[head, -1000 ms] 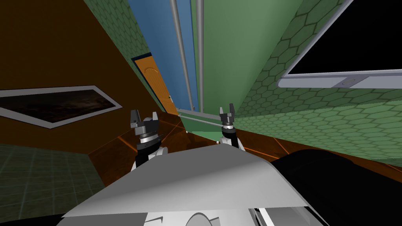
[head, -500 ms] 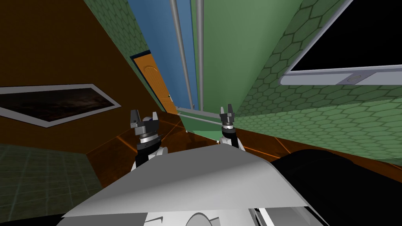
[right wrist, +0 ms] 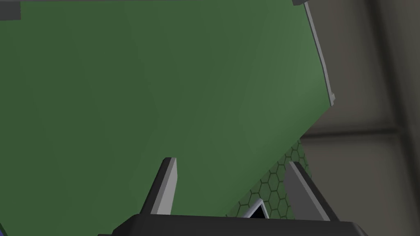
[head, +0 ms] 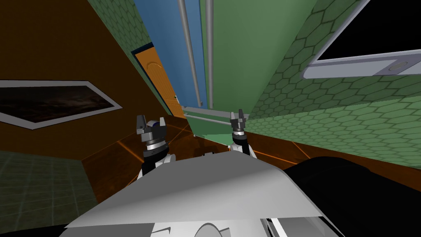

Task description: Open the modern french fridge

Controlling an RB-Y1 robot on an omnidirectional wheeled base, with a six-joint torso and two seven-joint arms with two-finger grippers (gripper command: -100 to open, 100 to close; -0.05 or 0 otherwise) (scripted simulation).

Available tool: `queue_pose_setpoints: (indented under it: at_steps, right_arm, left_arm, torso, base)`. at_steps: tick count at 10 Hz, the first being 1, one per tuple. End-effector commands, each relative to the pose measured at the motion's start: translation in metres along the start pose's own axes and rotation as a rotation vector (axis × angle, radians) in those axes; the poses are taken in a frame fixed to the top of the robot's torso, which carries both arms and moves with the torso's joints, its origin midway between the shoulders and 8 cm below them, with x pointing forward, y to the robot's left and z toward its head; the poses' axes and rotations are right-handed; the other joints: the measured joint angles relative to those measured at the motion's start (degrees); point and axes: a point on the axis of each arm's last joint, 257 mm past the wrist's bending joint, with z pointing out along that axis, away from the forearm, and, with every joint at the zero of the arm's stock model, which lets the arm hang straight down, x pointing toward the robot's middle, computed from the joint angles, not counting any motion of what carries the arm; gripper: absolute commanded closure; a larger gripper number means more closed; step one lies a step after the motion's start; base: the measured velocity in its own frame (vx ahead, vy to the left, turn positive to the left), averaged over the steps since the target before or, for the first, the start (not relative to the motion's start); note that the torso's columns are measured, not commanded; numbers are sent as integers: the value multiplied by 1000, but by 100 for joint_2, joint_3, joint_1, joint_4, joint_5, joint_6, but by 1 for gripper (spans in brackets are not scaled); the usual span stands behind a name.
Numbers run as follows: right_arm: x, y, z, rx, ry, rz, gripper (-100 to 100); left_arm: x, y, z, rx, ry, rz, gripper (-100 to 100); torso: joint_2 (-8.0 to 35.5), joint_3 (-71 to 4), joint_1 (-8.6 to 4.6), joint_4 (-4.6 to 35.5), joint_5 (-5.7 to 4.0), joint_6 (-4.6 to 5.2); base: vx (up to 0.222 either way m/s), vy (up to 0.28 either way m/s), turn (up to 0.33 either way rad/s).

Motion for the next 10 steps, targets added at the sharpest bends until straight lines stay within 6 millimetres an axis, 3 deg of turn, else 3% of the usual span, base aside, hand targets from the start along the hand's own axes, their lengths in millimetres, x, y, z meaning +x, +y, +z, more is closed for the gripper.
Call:
queue_pose_setpoints:
  at_steps: [1, 10]
  right_arm:
    - [5, -4, -2, 18, 68, -67, -100]
    - [7, -34, -9, 67, 330, -534, -100]
  left_arm:
    - [0, 0, 0, -1, 0, 0, 0]
    - [0, 0, 0, -1, 0, 0, 0]
  torso:
    - [190, -396, 5, 188, 1, 0]
    - [265, -539, -1, 268, 0, 0]
  base:
    - [43, 57, -24]
    - [73, 115, -46]
